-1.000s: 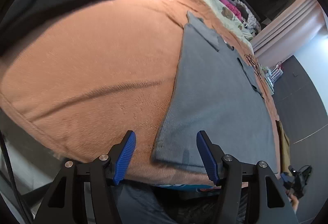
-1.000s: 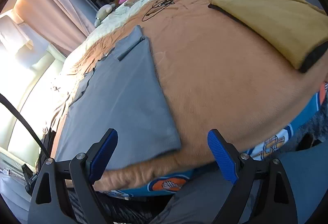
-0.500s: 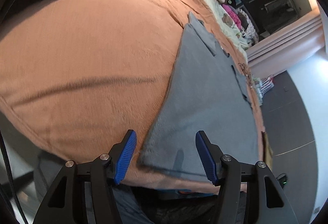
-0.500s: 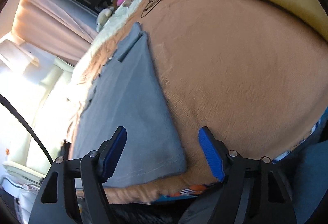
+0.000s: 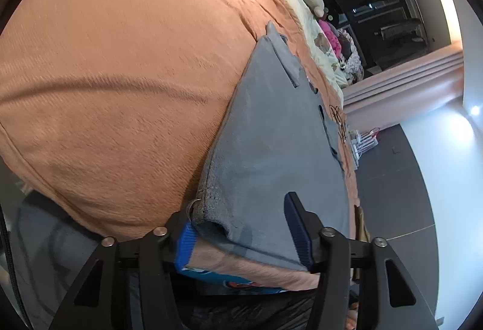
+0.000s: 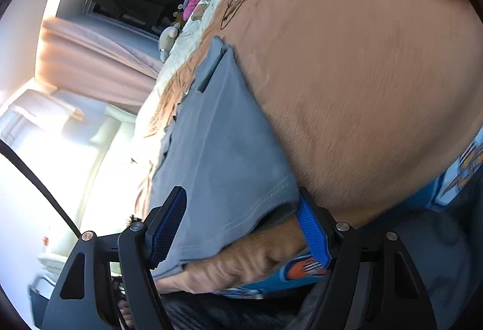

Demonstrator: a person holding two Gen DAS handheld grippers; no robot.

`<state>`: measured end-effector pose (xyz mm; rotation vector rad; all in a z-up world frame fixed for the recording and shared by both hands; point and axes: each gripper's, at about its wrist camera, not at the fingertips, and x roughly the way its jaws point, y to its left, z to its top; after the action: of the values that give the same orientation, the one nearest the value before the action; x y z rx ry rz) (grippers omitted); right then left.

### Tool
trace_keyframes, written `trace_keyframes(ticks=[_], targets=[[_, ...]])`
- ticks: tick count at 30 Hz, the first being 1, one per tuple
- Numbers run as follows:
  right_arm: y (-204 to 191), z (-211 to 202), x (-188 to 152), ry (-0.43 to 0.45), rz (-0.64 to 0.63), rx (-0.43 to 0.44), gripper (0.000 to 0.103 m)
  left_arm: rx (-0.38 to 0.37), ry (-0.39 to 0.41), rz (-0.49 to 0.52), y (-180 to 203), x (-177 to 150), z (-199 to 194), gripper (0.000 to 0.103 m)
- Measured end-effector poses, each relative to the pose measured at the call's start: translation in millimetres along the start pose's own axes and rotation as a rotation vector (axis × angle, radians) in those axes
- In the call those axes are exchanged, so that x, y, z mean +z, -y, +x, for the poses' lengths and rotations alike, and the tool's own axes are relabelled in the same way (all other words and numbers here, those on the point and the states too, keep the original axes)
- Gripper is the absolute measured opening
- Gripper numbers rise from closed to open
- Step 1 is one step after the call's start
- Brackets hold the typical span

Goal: Fold small clothes
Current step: 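Close both grippers on the shirt hem, then lift the hem with both grippers and fold it over toward the collar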

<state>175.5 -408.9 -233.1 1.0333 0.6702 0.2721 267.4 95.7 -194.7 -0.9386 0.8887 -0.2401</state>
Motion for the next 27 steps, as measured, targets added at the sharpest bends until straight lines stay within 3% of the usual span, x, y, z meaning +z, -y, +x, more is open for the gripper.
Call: trace_keyframes(ticks=[4,7,9,10,11,12,13,17,27], targets=[[8,0,1,0.039,0.042,0.021,0.071,0.021,0.013,-0.012,5,1,7,0.048],[11,7,4,0.048,0.069,0.023,0.051,0.054,0.025,-0.040,7,4,12,0.037],[12,13,5,0.054,0.079,-0.006,0.043,0.077,0.037,-0.059,6,7,14,0.027],[13,13,5,0.062,0.080,-0.023,0.034,0.090,0.042,-0.064,6,8,14,0.024],[13,13,6,0.073,0.084,-0.048,0.019,0.101,0.044,-0.065,5,10,16,0.013],[14,12,6,0.081,0.096,-0.070,0.011,0.118,0.047,-0.071,4,11,15,0.005],[16,10,6,0.090,0.106,-0.076,0.001,0.123,0.049,-0.082,2,12,13,0.004],[7,-7,8,0.136,0.088,-0.064,0.000,0.121,0.075,-0.069,4,15,1,0.003],[-16,-53,-6,0.185,0.011,0.062,0.000,0.006,0.146,-0.045,33,18,-44,0.002]])
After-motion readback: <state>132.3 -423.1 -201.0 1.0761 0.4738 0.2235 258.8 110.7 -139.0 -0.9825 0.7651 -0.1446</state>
